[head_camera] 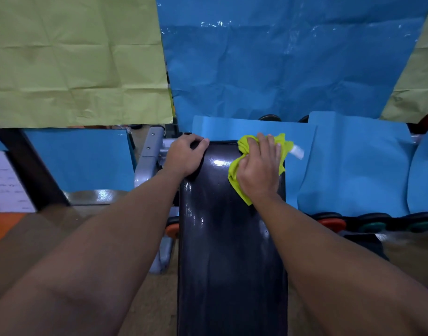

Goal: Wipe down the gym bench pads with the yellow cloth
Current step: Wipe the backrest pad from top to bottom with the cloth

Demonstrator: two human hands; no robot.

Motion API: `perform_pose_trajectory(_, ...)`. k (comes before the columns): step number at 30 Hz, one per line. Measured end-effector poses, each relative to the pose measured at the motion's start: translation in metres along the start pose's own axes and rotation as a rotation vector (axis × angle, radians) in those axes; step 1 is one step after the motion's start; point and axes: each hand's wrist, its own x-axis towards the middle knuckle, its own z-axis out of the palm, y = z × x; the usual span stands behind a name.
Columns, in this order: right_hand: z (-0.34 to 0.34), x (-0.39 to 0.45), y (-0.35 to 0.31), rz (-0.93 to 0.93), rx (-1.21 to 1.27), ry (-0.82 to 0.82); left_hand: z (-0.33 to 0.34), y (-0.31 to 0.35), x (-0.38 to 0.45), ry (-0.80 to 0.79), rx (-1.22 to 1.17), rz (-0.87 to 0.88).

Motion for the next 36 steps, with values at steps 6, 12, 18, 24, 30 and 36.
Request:
perform_pose_trajectory(6, -0.006, 0.001, 0.024, -0.028, -0.009, 0.034, 0.011, -0.013, -0.003, 0.127, -0.395, -0.126)
perform_pose_trajectory(12, 0.0, -0.003, 0.002, -0.093, -0.121, 0.007, 0.017, -0.023, -0.002, 0.108, -0.567, -0.258)
perform_pose_trajectory(18, -0.009, -0.001, 0.015, -0.01, -0.108, 0.002, 0.014, -0.024, -0.006, 0.048, -0.564, -0.299)
perform_pose_trajectory(24, 0.0, -0.006, 0.0, -0.11, -0.165, -0.03, 0.015, -0.025, -0.009, 0.069, -0.576, -0.337)
perform_pose_trajectory(30, 0.001, 0.007, -0.002, -0.006, -0.137, 0.018, 0.014, -0.022, -0.012, 0.081, -0.573, -0.344)
perform_pose_trajectory(36, -0.001, -0.012, 0.007, -0.163, -0.08, 0.042, 0.013, -0.019, -0.012, 0.063, -0.577, -0.338)
